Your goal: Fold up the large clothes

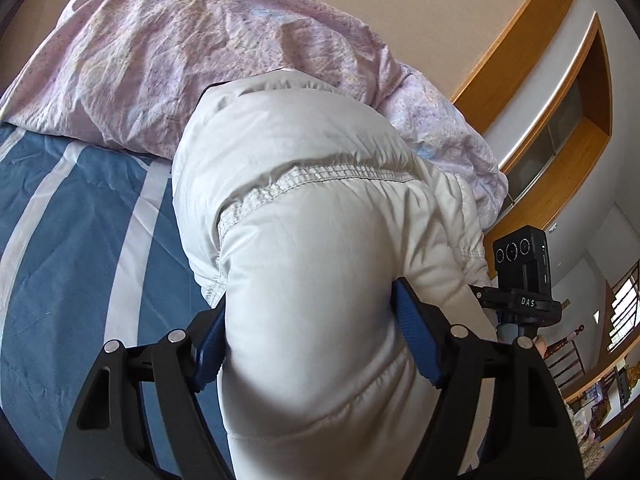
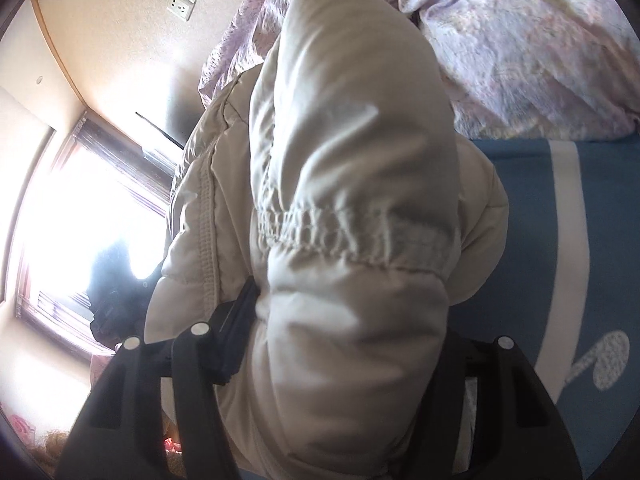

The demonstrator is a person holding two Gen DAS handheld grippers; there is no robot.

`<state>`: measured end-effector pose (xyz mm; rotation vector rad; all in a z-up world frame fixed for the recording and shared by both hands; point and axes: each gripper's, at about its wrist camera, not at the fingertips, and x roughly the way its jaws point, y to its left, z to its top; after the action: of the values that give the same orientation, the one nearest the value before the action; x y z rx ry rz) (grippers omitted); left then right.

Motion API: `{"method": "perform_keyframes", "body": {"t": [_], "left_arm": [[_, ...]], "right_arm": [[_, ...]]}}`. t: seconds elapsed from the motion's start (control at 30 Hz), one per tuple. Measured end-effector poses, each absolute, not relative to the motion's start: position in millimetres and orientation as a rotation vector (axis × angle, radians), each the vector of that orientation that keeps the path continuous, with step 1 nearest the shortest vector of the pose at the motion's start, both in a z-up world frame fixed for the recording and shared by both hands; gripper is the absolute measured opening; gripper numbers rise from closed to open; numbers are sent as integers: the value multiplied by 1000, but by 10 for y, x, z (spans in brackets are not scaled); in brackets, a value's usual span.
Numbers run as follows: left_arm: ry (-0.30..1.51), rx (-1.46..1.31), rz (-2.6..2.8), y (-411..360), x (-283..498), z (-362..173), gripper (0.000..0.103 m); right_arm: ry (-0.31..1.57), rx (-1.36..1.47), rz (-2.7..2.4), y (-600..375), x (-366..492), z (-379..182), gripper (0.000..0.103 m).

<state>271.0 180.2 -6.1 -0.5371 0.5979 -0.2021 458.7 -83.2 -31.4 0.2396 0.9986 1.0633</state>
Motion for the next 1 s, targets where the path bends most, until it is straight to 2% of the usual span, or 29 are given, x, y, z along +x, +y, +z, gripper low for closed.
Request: {"method": "perform_keyframes", "body": {"t": [0.2, 0.33, 0.4, 0.53, 0.63, 0.73, 0.87, 1.0], "left_arm": [[638, -519, -170, 1873, 2742, -233, 80], [649, -451, -108, 1775, 2827, -286, 91], [662, -420, -83, 1737, 2894, -285, 93], [657, -296, -14, 1587, 2874, -135, 94], [620, -231, 16, 1506, 2706, 34, 94], [571, -181, 48, 1442, 2549, 182, 95], [548, -138, 85, 1344, 2545, 292, 98], [570, -126, 123, 1298, 2717, 275, 98]], "right_arm": [[1020, 286, 1032, -867, 4512, -541, 61], [1016, 341, 957, -1025, 4541, -698, 71], [1008, 371, 912, -1064, 4462, -764, 72], [965, 365, 782, -1131, 4261, -691, 81], [884, 286, 658, -1200, 4038, -447, 83], [671, 212, 512, -1356, 3729, -43, 84], [536, 121, 509, -1218, 3453, 298, 82], [458, -65, 452, -735, 3261, 282, 72]]}}
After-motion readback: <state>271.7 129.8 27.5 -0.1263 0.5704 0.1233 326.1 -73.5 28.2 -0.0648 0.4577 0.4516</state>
